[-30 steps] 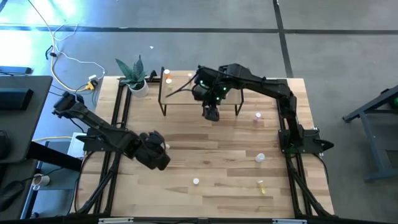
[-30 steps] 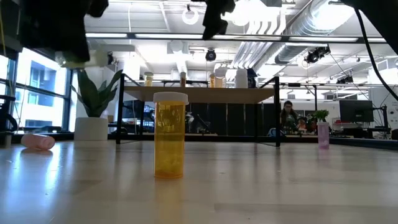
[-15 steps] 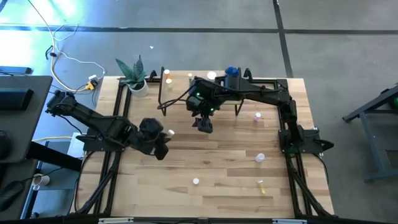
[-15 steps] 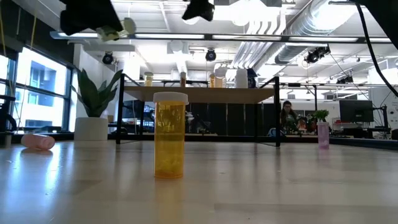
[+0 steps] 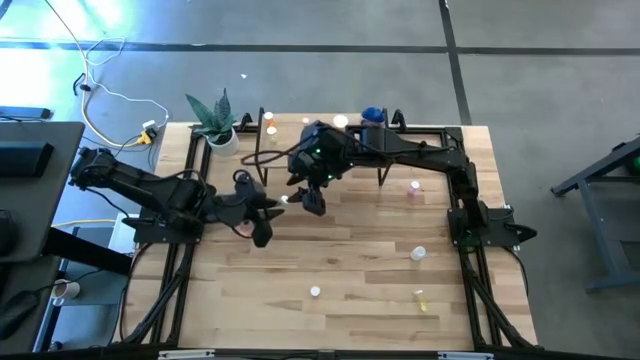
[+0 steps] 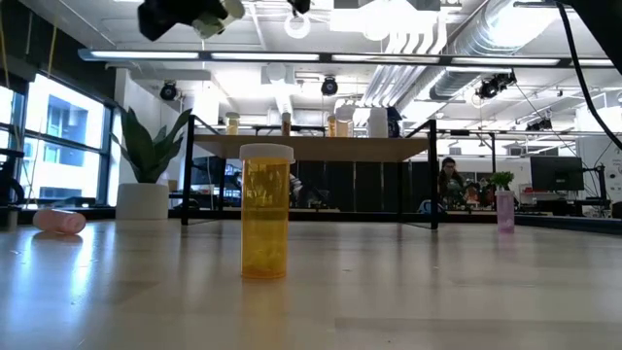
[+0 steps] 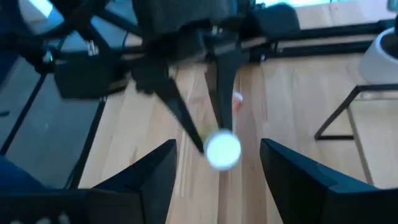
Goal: Pick and place medicine bottles onto shelf by color
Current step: Put the top yellow pill bottle on the shelf
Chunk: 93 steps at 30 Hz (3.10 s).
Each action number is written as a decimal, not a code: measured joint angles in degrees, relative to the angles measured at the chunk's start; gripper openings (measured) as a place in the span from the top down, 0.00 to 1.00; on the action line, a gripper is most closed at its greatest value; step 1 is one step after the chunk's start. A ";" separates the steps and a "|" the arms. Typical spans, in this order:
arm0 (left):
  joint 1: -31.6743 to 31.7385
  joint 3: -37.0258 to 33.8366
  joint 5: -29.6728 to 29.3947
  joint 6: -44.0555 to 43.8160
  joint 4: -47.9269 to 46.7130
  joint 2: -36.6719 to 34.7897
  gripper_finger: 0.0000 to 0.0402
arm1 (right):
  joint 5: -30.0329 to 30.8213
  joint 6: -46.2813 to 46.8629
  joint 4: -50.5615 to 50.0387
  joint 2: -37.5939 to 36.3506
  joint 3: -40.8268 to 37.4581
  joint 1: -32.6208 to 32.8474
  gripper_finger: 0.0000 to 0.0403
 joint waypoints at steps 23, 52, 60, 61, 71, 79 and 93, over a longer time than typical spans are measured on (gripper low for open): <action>7.61 0.00 0.13 18.41 14.41 -0.02 0.78 | -2.90 4.47 1.97 -2.40 0.07 -7.28 0.45; 14.28 0.00 -0.51 24.33 25.06 0.00 0.78 | -5.00 -4.61 4.08 -2.56 0.07 -9.80 0.52; 14.28 0.00 -1.86 24.81 24.97 0.00 0.78 | -4.93 -3.97 2.50 -2.54 0.07 -9.26 0.70; 14.28 0.00 -1.99 25.13 25.00 0.00 0.78 | -4.92 -3.97 2.53 -2.54 0.07 -9.13 0.72; 14.28 0.00 -1.91 25.33 25.04 0.00 0.78 | -4.92 -3.83 2.56 -2.51 0.04 -9.10 0.75; 14.28 0.00 -1.76 25.29 25.01 0.00 0.78 | -4.92 -4.41 2.63 -2.51 0.04 -9.10 0.69; 14.28 0.00 -1.79 25.26 24.76 0.00 0.78 | -4.92 -4.43 2.69 -2.49 0.04 -9.12 0.54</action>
